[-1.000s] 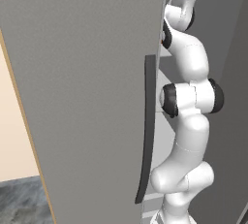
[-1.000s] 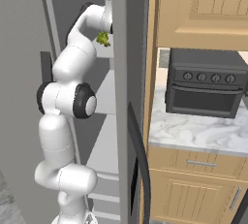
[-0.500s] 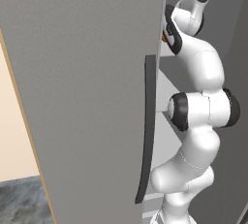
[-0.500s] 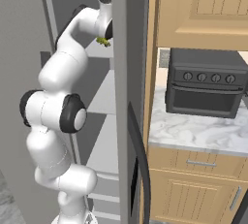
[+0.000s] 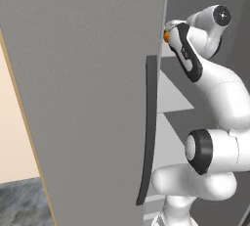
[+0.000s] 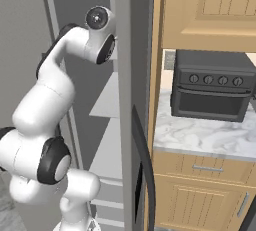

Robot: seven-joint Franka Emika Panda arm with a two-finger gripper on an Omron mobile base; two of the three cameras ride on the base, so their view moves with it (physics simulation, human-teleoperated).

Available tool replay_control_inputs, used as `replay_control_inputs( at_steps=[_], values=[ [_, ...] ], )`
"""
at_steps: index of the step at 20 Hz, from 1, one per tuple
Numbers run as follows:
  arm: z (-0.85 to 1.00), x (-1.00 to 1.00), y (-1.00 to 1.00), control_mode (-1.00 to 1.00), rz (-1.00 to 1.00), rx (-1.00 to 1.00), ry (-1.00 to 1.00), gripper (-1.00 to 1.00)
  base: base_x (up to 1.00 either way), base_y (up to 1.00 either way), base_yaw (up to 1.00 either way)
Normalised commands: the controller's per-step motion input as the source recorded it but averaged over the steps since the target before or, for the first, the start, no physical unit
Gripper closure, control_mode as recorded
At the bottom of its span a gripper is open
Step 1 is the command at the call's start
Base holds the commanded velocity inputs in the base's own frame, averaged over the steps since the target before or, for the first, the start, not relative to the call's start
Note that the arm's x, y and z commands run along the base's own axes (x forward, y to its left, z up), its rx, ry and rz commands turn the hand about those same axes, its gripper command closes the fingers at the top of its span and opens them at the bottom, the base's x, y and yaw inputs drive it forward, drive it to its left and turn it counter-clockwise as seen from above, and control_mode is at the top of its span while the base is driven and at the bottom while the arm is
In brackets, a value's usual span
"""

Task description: Take the tangerine and mango from the second highest rack and move them to the highest rack where the mango and broccoli are located, to maximize freezer space. Close the freezer door after rearranging.

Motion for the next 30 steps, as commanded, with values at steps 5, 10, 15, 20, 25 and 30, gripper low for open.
replay_control_inputs(
  at_steps=[5, 10, 15, 20, 25, 30],
  values=[
    [0.42, -1.00, 0.00, -1.00, 0.00, -0.05, 0.06, -1.00, 0.00, 0.00, 0.00],
    [0.15, -1.00, 0.07, -1.00, 0.00, -0.07, 0.18, -1.00, 0.00, 0.00, 0.00],
    [0.00, -1.00, 0.30, -1.00, 0.00, -0.13, 0.09, -1.00, 0.00, 0.00, 0.00],
    [0.00, -1.00, 0.35, -1.00, 0.00, -0.05, 0.00, -1.00, 0.00, 0.00, 0.00],
    [0.00, -0.97, 0.22, -1.00, 0.00, 0.00, -0.01, -1.00, 0.00, 0.00, 0.00],
    [0.00, -0.92, 0.21, -1.00, 0.00, 0.08, -0.07, -1.00, 0.00, 0.00, 0.00]
  ],
)
